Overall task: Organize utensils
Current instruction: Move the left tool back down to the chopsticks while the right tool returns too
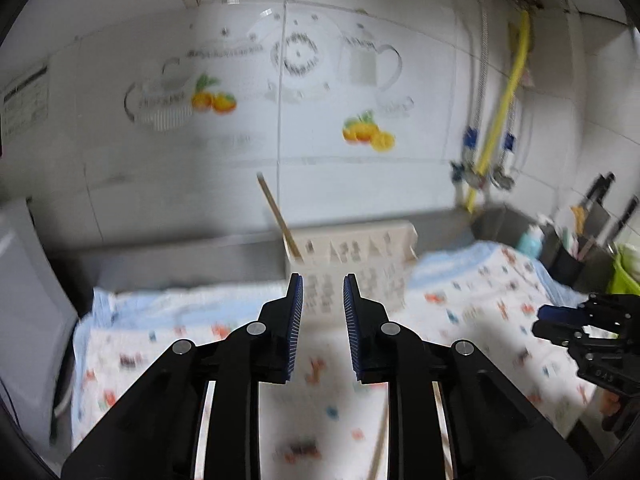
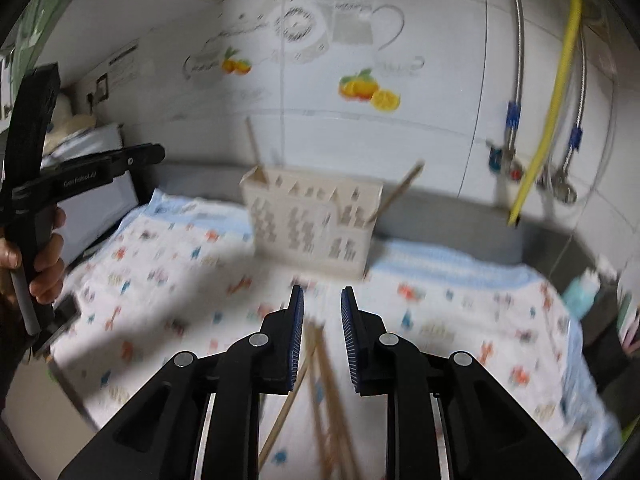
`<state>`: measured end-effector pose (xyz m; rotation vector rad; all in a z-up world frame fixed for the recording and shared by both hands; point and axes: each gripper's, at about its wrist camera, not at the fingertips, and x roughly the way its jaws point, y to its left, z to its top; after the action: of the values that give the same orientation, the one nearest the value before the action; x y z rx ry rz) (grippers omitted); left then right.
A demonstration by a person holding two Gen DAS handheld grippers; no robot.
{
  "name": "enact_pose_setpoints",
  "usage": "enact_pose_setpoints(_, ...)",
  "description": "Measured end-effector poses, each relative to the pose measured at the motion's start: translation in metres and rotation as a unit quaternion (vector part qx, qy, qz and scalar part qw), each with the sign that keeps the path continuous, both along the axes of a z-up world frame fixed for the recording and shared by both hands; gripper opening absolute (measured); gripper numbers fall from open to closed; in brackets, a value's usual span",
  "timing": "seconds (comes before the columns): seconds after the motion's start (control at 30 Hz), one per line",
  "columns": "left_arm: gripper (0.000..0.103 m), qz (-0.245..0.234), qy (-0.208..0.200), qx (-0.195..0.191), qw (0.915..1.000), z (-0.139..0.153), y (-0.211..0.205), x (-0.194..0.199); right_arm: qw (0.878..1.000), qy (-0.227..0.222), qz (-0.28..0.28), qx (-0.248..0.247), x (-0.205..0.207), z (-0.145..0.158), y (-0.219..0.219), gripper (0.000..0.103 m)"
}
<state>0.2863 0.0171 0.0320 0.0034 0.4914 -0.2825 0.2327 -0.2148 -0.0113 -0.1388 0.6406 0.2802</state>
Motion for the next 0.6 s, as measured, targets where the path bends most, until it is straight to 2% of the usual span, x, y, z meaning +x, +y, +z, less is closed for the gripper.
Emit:
enact_pose_setpoints(0.27, 0.028, 0.0, 0.035, 0.023, 0.9991, -0.062, 0.004, -0.065, 0.999, 0.041, -0.004, 0.01, -0.059, -0.075, 0.028, 0.019)
enact_pose_setpoints(0.4, 0.028, -0.008, 0.063, 0.01, 0.9979, -0.088, 0.01, -0.083, 0.997, 0.067, -0.015, 0.03, -0.065, -0.1, 0.034, 0.018)
enact_pose_setpoints(0.6, 0.028, -0.02, 0.084, 0.01, 0.9962, -0.115, 0.011, -0.105, 0.996, 0.085, -0.022, 0.027, -0.065, -0.122, 0.042, 0.014)
